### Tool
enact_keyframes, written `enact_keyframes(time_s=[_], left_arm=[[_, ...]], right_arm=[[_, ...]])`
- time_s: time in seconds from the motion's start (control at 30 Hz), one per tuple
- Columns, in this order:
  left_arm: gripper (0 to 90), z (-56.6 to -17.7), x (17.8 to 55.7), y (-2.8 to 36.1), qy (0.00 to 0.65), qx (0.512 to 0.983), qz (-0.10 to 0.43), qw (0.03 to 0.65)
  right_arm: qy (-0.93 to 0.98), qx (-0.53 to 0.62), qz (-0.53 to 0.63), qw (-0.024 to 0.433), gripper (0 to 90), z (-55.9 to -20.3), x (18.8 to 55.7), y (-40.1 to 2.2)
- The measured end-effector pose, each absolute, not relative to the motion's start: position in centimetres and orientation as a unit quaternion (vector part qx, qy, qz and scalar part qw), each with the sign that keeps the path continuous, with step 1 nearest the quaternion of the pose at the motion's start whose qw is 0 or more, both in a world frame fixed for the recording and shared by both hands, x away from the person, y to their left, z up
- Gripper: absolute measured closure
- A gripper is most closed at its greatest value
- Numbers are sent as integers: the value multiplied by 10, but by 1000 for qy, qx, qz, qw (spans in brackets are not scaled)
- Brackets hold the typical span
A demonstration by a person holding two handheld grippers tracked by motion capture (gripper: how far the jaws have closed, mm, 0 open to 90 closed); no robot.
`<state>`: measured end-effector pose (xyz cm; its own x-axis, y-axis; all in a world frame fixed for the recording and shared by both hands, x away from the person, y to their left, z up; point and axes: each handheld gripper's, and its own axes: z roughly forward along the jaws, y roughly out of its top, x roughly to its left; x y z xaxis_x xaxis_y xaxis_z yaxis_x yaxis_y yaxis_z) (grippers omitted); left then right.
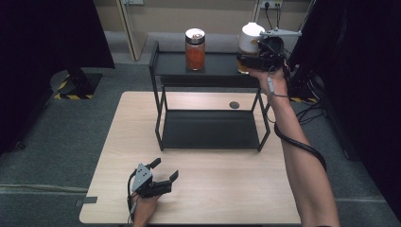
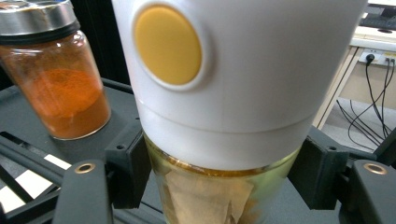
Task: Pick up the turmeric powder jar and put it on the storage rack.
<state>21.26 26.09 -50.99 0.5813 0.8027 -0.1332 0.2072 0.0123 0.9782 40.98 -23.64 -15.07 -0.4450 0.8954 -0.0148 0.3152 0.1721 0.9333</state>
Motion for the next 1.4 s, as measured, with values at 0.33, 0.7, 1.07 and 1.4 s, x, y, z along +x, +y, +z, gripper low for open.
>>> enact_keyframes(time_s=[0.33, 0.7, 1.07, 1.4], left_arm=[[118, -510, 213, 261, 384, 657, 248, 599], [118, -510, 213, 261, 383, 658, 248, 598], [118, -509, 213, 261, 382, 660, 248, 598], [119, -509, 213, 260, 381, 660, 248, 597]], right_arm=[[701, 438, 476, 301, 313, -152, 418, -236], [700, 437, 477, 303, 313, -155, 422, -234], [696, 434, 483, 308, 309, -160, 421, -234], [693, 433, 491, 301, 226, -166, 422, -240]])
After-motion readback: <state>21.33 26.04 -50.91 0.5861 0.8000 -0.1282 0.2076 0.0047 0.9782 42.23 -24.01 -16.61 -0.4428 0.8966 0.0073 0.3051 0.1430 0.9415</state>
